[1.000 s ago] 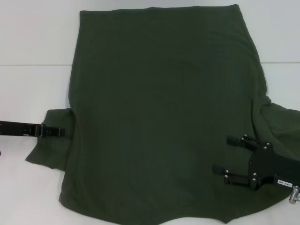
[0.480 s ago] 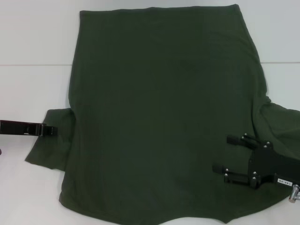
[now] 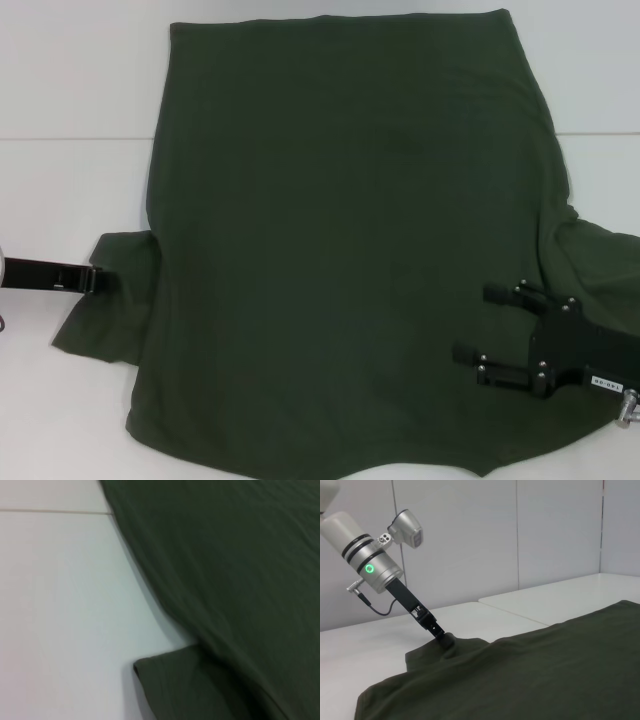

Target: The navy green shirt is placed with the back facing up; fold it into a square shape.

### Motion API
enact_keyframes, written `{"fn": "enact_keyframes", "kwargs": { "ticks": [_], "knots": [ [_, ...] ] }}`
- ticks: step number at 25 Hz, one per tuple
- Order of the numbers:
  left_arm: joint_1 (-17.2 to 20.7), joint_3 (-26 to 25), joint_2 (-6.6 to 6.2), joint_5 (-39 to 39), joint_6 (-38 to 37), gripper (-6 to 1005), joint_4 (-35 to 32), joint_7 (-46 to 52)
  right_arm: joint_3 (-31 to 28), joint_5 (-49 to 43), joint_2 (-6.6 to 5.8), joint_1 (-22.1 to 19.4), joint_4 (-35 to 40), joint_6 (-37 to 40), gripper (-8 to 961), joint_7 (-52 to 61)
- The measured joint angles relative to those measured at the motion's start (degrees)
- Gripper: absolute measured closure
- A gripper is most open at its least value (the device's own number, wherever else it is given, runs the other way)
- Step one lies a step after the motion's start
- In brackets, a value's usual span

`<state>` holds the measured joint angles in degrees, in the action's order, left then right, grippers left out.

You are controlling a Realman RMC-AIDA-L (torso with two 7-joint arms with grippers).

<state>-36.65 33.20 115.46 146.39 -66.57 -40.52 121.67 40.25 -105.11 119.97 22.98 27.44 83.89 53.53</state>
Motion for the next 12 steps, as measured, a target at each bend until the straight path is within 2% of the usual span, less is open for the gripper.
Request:
{"fn": "enact_keyframes", "kwargs": {
  "ticks": [1,6,12],
  "knots": [
    [0.00,0.00,0.02,0.01,0.14,974,-0.03,0.03,-0.04,0.00,0.00,0.03,-0.01,0.00,31,0.01],
    [0.57,-0.29,0.11,0.46,0.53,972,-2.09,0.80,-0.19,-0.01,0.00,0.08,0.03,0.03,31,0.17],
    [1.21,-0.89,-0.47,3.97,0.03,970,-5.62,3.69,-0.20,-0.01,0.00,-0.02,0.40,0.17,31,0.69]
  ]
}}
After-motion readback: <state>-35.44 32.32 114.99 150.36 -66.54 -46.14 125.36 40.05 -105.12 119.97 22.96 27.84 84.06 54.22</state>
